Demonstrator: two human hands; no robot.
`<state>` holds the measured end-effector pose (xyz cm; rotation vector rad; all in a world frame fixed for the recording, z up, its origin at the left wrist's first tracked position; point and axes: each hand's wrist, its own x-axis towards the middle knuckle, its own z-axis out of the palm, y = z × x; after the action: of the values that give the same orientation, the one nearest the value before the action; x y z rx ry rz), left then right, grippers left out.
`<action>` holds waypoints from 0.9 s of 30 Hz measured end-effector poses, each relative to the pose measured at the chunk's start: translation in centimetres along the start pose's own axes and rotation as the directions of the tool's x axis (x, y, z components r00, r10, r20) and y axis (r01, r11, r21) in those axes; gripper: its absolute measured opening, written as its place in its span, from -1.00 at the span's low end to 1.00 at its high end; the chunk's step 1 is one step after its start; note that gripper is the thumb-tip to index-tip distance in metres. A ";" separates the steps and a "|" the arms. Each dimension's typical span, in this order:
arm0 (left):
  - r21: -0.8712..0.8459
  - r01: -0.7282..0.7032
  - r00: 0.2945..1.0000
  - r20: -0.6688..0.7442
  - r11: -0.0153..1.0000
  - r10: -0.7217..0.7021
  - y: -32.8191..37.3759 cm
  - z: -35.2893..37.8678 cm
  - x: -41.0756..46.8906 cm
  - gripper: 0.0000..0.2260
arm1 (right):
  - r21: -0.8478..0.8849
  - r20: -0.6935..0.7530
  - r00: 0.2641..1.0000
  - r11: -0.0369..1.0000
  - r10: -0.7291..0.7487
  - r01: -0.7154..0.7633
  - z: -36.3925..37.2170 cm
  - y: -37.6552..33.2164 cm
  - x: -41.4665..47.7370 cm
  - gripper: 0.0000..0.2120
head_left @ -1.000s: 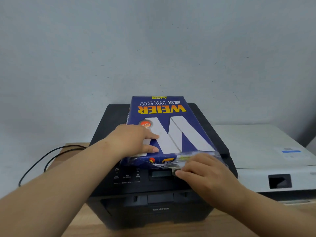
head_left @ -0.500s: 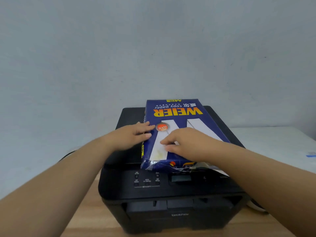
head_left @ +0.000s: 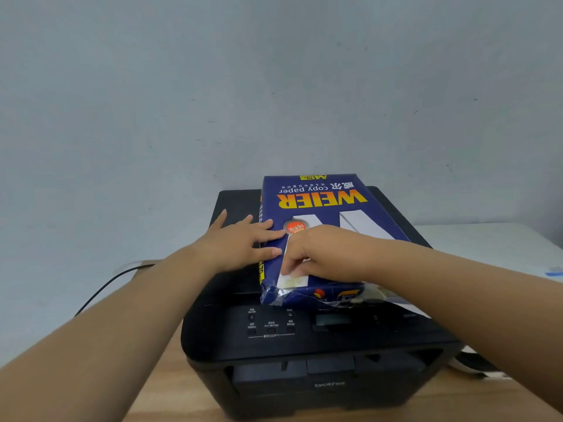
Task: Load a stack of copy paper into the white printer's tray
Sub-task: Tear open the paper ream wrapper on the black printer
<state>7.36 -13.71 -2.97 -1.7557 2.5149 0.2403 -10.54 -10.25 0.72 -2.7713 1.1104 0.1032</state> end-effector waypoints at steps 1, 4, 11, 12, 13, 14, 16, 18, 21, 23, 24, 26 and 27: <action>0.004 -0.001 1.000 0.002 1.000 0.001 0.0 0.0 0.0 -0.55 | -0.035 0.013 1.000 0.999 -0.006 0.006 -0.1 0.1 0.1 -0.75; -0.005 0.000 1.000 0.004 1.000 0.000 0.1 0.0 -0.1 -0.55 | -0.156 0.011 0.999 0.987 -0.033 0.034 -0.1 0.1 -0.1 -0.76; 0.003 0.005 1.000 0.011 1.000 -0.005 0.1 -0.1 -0.1 -0.55 | -0.111 -0.229 0.971 0.993 -0.062 0.037 2.2 0.0 -3.8 -0.81; 0.004 0.005 1.000 0.015 1.000 -0.005 0.1 -0.1 -0.2 -0.55 | -0.088 -0.247 0.967 0.995 -0.064 0.043 2.5 -0.2 -4.2 -0.82; 0.004 0.006 1.000 0.017 1.000 -0.006 0.1 -0.1 -0.2 -0.55 | -0.074 -0.252 0.966 0.997 -0.056 0.038 2.7 -0.2 -4.4 -0.82; 0.006 0.005 1.000 0.017 1.000 -0.006 0.2 -0.1 -0.2 -0.55 | -0.070 -0.263 0.964 0.997 -0.043 0.025 2.9 -0.3 -4.5 -0.83; -0.002 0.001 1.000 0.013 1.000 -0.001 0.2 -0.1 -0.2 -0.55 | -0.041 -0.298 0.954 0.998 0.030 -0.044 3.0 -0.5 -4.4 -0.83; -0.079 -0.006 1.000 0.016 0.997 0.007 0.3 0.1 -0.1 -0.55 | 0.046 -0.251 0.956 0.988 0.152 -0.145 2.9 -0.9 -4.2 -0.82; -0.287 0.001 1.000 0.022 0.958 0.006 0.2 0.5 -0.2 -0.55 | 0.132 -0.255 0.949 0.979 0.187 -0.158 2.8 -1.9 -4.3 -0.78; -0.341 0.007 1.000 0.021 0.940 0.000 0.1 0.6 -0.2 -0.54 | 0.119 -0.272 0.945 0.981 0.183 -0.156 3.0 -2.2 -4.4 -0.76; -0.345 0.008 1.000 0.020 0.939 -0.001 0.1 0.7 -0.2 -0.54 | 0.083 -0.279 0.945 0.985 0.171 -0.154 3.4 -2.4 -4.5 -0.73; -0.352 0.006 1.000 0.021 0.936 0.001 0.0 0.7 -0.1 -0.54 | -0.016 -0.299 0.948 0.993 0.108 -0.118 4.0 -3.0 -5.0 -0.72; -0.359 0.006 1.000 0.022 0.933 0.002 0.0 0.7 -0.1 -0.54 | -0.094 -0.323 0.946 0.995 0.013 -0.046 4.4 -3.1 -5.4 -0.75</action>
<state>7.37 -13.55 -3.65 -1.8555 2.5797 0.7598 -12.33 -3.60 -2.58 -2.9341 1.2492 -0.3113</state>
